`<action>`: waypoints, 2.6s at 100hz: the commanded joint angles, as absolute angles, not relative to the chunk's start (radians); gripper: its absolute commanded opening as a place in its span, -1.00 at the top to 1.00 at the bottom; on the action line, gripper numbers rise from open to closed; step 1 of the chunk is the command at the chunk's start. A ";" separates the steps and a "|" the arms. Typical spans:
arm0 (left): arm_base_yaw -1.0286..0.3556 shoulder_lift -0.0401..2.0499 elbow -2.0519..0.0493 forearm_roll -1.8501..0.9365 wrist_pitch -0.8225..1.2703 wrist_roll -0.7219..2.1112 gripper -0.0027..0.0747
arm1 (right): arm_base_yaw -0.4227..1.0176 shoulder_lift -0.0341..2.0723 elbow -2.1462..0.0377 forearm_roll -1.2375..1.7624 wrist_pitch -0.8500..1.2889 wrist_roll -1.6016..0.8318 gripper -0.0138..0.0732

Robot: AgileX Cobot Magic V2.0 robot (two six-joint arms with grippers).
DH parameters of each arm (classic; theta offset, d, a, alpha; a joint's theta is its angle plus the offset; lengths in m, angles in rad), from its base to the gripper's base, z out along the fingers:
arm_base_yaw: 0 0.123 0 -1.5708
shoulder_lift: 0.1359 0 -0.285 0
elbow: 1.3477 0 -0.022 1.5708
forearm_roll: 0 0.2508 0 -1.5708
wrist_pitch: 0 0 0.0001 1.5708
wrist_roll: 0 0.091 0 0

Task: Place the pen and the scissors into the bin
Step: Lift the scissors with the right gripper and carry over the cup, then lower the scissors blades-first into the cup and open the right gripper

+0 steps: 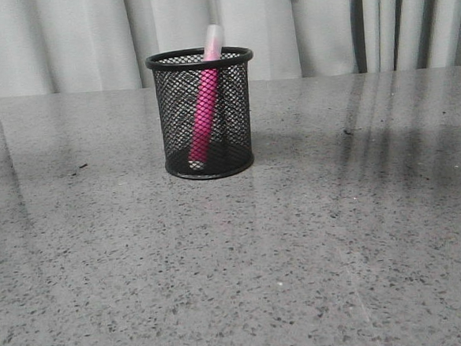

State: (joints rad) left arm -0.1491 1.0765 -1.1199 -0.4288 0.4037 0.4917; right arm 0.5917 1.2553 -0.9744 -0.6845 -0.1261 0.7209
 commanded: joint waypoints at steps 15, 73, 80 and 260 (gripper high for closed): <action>-0.147 1.054 -1.150 -0.450 0.338 0.495 0.79 | 0.587 1.377 -1.046 -0.721 -0.337 0.713 0.85; -0.147 1.054 -1.150 -0.450 0.339 0.495 0.79 | 0.499 1.479 -1.096 -0.718 -0.475 0.664 0.85; -0.147 1.054 -1.150 -0.450 0.338 0.495 0.79 | 0.499 1.482 -1.071 -0.717 -0.493 0.664 0.85; -0.147 1.054 -1.150 -0.443 0.336 0.495 0.79 | 0.436 1.551 -0.916 -0.677 -0.670 0.634 0.85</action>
State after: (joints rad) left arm -0.1491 1.0765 -1.1199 -0.4288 0.4037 0.4934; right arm 0.4420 1.5900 -0.8905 -0.6930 -0.5844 0.6484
